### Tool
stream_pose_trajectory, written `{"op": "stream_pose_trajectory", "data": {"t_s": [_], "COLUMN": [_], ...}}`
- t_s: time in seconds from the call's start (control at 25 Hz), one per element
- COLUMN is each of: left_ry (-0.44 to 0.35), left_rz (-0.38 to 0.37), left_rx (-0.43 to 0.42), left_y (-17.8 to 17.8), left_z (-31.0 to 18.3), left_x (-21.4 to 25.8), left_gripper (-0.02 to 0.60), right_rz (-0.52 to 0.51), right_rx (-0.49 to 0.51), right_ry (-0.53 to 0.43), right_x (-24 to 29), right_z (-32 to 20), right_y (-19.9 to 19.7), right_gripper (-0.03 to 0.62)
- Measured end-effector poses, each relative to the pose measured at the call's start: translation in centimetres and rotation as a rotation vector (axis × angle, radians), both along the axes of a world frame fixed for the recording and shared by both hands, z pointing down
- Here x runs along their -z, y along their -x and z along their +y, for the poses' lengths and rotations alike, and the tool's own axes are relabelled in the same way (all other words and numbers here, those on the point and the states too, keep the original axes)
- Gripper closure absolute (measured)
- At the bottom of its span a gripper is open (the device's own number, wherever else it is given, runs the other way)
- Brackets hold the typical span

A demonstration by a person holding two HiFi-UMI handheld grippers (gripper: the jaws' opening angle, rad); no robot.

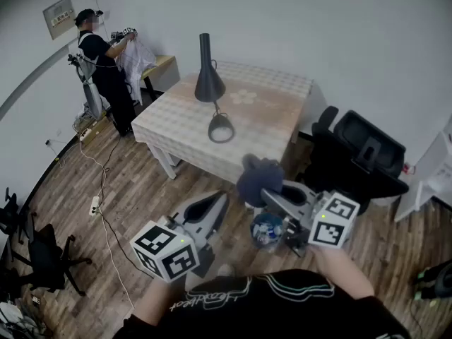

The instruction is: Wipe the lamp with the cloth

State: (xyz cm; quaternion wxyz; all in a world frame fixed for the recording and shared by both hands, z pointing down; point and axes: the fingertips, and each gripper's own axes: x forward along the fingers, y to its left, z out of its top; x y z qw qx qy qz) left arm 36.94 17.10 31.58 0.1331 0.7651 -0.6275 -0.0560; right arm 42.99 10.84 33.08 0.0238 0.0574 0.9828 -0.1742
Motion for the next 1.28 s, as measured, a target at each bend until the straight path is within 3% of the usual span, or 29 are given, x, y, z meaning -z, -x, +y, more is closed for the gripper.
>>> {"op": "stream_pose_trajectory", "data": {"t_s": [0.36, 0.72, 1.0, 1.28], "left_ry": [0.015, 0.057, 0.050, 0.021], "left_rz": [0.032, 0.079, 0.092, 0.083], "left_rx": [-0.012, -0.056, -0.082, -0.076], "left_y": [4.1, 12.4, 19.5, 23.8], "left_z": [-0.6, -4.6, -5.0, -5.3], "left_x": [-1.6, -4.3, -4.2, -3.6], "left_gripper": [0.581, 0.581, 0.581, 0.581], "right_rz": [0.034, 0.069, 0.085, 0.086], "right_rx": [-0.029, -0.076, -0.131, -0.173], "right_ry": [0.027, 0.045, 0.045, 0.033], "right_x": [-1.9, -4.3, -4.5, -4.6], "right_z": [-0.7, -3.9, -4.4, -5.4], "right_y": [3.5, 11.3, 17.6, 20.3], "right_gripper": [0.537, 0.537, 0.537, 0.537]}}
